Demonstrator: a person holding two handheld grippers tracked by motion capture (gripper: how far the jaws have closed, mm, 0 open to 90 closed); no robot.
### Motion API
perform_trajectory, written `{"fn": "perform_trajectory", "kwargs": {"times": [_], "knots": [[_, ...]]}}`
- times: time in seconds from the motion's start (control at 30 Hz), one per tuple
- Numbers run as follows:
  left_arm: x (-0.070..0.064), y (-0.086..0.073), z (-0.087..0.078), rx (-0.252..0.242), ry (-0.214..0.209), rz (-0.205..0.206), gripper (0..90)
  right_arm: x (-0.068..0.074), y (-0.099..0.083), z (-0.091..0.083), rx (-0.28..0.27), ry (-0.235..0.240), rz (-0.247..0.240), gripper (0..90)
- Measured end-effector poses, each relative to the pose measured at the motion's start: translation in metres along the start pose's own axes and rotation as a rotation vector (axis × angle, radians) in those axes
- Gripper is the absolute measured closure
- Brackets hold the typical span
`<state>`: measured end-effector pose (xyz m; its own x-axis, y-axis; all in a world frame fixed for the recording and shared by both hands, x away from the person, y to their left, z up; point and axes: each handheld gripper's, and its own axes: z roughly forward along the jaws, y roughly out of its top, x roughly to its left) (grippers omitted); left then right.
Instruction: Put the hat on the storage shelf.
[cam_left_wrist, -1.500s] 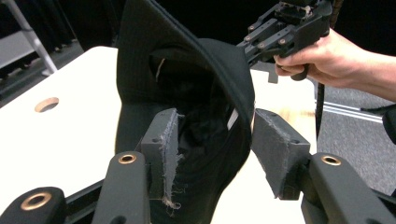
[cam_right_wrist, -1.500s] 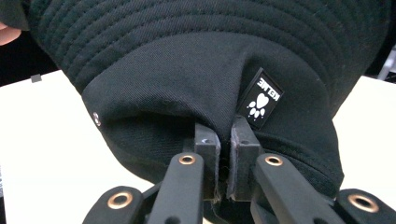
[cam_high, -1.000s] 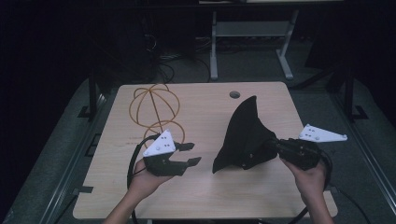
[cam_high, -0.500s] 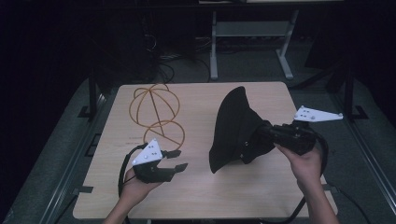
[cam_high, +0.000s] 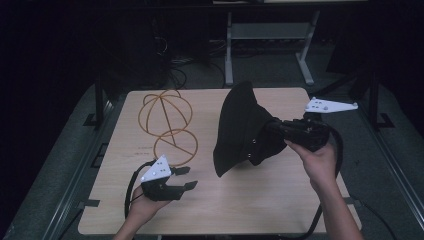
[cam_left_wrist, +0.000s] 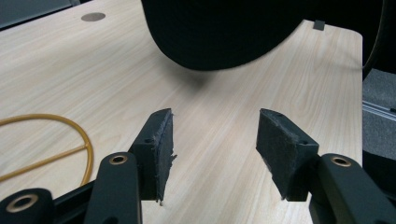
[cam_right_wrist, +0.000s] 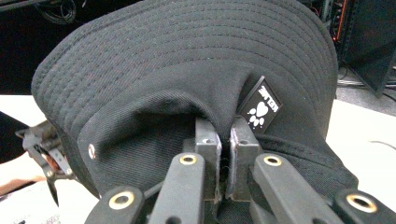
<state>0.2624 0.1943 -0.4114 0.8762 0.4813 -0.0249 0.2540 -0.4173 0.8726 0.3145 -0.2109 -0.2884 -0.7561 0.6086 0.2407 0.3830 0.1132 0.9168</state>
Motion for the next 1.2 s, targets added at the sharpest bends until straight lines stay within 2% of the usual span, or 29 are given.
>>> {"fn": "perform_trajectory", "kwargs": {"times": [0.33,0.43,0.5,0.7,0.87,1.0,1.2], "knots": [[-0.003,-0.007,0.009,0.022,-0.008,0.016,40.7,0.009,0.035,0.014,-0.015,0.019,-0.022,85.0],[-0.004,-0.007,0.01,0.019,-0.012,0.019,39.9,0.01,0.04,0.016,-0.015,0.021,-0.028,85.0],[-0.003,-0.007,0.01,0.019,-0.013,0.019,39.1,0.014,0.05,0.023,-0.012,0.033,-0.037,84.9],[-0.003,-0.01,0.011,0.022,-0.013,0.026,38.6,0.017,0.061,0.036,-0.011,0.049,-0.044,84.9],[-0.006,-0.012,0.01,0.013,-0.02,0.015,38.0,0.021,0.073,0.048,-0.015,0.065,-0.049,84.9],[-0.006,-0.015,0.011,0.027,-0.02,0.035,37.5,0.026,0.088,0.06,-0.013,0.084,-0.057,84.9],[-0.006,-0.016,0.012,0.02,-0.028,0.023,37.4,0.029,0.098,0.071,-0.011,0.102,-0.061,84.9]]}}
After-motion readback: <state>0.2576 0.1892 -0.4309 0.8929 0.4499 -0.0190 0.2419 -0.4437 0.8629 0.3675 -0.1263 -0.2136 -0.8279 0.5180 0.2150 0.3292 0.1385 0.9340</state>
